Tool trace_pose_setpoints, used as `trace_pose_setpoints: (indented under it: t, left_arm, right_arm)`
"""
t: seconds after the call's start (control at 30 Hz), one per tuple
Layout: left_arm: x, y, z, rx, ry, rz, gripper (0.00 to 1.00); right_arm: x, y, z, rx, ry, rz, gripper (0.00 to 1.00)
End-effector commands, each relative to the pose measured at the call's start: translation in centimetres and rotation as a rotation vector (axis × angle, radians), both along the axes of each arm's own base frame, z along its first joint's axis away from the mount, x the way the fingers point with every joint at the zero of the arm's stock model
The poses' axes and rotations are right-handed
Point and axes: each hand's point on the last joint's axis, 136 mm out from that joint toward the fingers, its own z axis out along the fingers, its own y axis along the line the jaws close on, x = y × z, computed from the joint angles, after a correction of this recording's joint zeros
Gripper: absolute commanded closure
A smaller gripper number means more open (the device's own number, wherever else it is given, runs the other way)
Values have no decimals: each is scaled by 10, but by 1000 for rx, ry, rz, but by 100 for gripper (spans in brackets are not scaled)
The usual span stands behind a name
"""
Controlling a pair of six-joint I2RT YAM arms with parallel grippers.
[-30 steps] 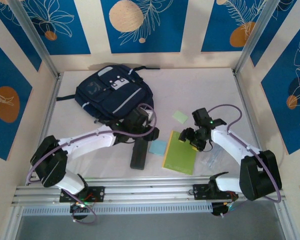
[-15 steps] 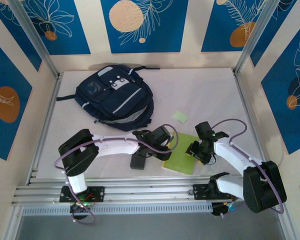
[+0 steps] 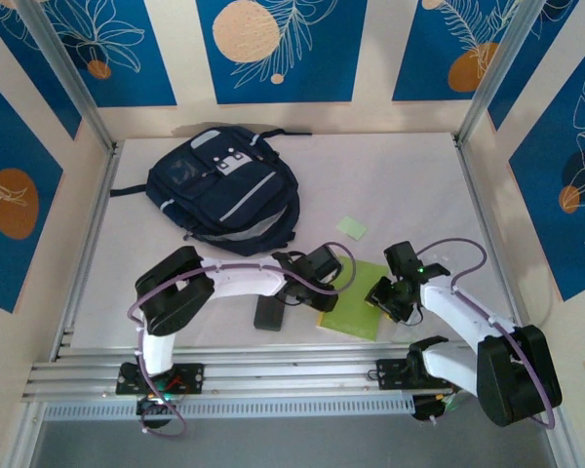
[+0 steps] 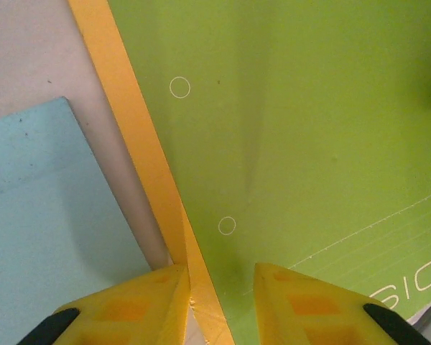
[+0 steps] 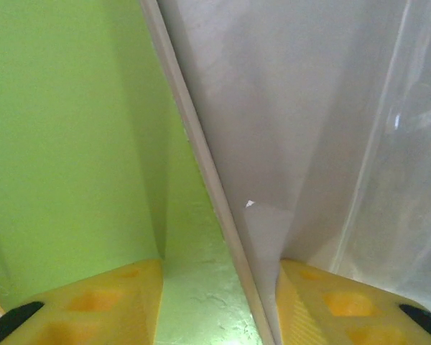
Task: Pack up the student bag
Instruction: Pick up the book from the bottom-center of the table.
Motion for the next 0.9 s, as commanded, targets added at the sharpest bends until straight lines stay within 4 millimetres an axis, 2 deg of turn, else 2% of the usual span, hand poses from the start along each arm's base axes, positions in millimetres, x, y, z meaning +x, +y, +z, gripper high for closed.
trace_pose_setpoints:
  t: [0.0,0.27,0.53,0.67,0.87]
  left_arm:
    - [-3,10,-14,57,58,24,71]
    - [-3,11,-16,57,66,27,71]
    - [-3,11,-16,58,66,27,71]
    - [-3,12,-17,59,67,28,71]
    - [-2,13,-16,61,63,31,71]
  right_arm:
    - [17,39,21,211,-90,61,59]
    - [19,43,38,241,-122,76,59]
    - [19,35,58,196,-132,100,59]
    - [22,38,61,212,-144,107,59]
    - [22,42,62,230,-142,116,65]
